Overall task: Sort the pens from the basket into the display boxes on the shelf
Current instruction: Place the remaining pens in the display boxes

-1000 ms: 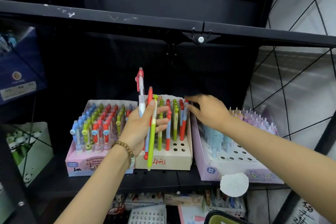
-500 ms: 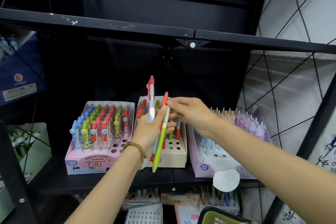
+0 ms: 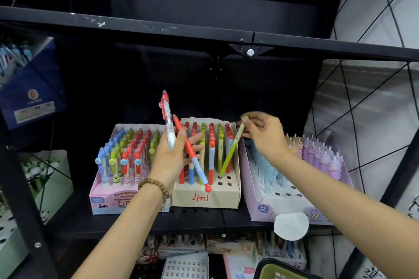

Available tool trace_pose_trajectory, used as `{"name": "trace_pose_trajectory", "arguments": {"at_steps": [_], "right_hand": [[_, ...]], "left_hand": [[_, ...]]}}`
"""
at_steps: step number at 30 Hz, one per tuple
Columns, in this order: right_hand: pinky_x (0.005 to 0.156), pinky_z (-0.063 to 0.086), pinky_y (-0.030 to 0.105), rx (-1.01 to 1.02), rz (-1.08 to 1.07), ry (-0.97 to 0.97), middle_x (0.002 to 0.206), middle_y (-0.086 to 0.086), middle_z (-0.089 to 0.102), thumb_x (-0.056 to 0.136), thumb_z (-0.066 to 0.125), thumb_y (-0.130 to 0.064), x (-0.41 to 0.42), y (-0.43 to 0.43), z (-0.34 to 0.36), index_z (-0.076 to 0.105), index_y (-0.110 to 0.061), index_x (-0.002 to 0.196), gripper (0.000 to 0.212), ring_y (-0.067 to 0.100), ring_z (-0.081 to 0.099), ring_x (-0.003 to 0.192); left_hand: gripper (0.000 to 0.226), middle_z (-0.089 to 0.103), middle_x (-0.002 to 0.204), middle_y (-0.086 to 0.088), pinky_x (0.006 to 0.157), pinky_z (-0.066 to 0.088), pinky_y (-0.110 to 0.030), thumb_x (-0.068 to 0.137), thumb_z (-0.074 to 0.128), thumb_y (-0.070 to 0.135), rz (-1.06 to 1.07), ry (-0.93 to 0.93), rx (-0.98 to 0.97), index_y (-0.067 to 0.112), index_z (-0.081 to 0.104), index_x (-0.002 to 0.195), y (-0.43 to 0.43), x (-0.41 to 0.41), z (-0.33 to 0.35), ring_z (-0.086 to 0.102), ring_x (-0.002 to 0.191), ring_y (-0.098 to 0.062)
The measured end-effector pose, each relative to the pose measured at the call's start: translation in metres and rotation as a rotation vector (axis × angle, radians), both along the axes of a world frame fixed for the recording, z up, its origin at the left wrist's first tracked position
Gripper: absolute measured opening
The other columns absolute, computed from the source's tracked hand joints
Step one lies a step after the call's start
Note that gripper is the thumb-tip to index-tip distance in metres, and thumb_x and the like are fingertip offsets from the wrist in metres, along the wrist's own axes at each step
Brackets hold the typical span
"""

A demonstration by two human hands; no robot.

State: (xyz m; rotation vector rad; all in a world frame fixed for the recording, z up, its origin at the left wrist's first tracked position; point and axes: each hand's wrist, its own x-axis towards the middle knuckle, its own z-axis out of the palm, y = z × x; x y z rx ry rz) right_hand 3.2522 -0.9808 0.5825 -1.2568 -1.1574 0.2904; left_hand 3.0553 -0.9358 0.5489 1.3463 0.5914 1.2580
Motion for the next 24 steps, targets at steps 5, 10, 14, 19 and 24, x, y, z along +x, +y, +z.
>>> {"name": "trace_pose_trajectory", "arguments": {"at_steps": [5,10,14,19,24], "right_hand": [[0.065,0.056,0.017,-0.067,0.0,-0.102,0.084,0.007,0.069,0.091,0.061,-0.01,-0.003,0.002,-0.011,0.066,-0.019,0.087,0.011,0.011,0.068,0.075],[0.07,0.045,0.019,-0.058,-0.269,-0.649,0.097,-0.005,0.066,0.09,0.062,-0.031,-0.004,0.002,-0.018,0.072,-0.019,0.107,0.023,0.006,0.058,0.084],[0.065,0.037,0.024,-0.115,-0.356,-0.937,0.106,-0.005,0.062,0.096,0.05,-0.039,-0.005,-0.003,-0.014,0.066,-0.026,0.119,0.031,0.013,0.058,0.095],[0.063,0.036,0.028,-0.28,-0.352,-1.376,0.109,-0.002,0.058,0.1,0.037,-0.04,-0.01,0.001,0.003,0.059,-0.028,0.125,0.035,0.017,0.054,0.104],[0.07,0.04,0.029,-0.261,-0.197,-0.92,0.094,0.0,0.06,0.1,0.039,-0.036,-0.025,-0.005,0.001,0.069,-0.011,0.09,0.04,0.016,0.055,0.098]], "left_hand": [[0.014,0.074,0.092,0.012,0.058,0.048,-0.007,0.097,0.04,0.037,0.022,0.03,0.028,0.03,0.047,0.107,-0.001,0.0,-0.002,0.066,0.071,0.004],[0.019,0.074,0.096,0.01,0.057,0.045,-0.003,0.097,0.04,0.039,0.006,0.014,0.021,0.028,0.047,0.111,-0.002,0.001,-0.002,0.065,0.074,0.009],[0.018,0.074,0.094,0.008,0.061,0.049,-0.008,0.098,0.041,0.034,0.004,-0.033,-0.002,0.023,0.047,0.111,0.0,0.003,-0.002,0.066,0.086,0.006],[0.015,0.073,0.095,-0.002,0.065,0.054,-0.017,0.097,0.046,0.03,0.003,-0.128,-0.055,0.02,0.05,0.108,-0.005,0.01,0.003,0.07,0.089,-0.008],[0.017,0.072,0.097,-0.007,0.066,0.056,-0.021,0.098,0.045,0.024,-0.017,-0.291,-0.141,0.014,0.047,0.111,-0.011,0.008,0.011,0.072,0.087,-0.017]]}}
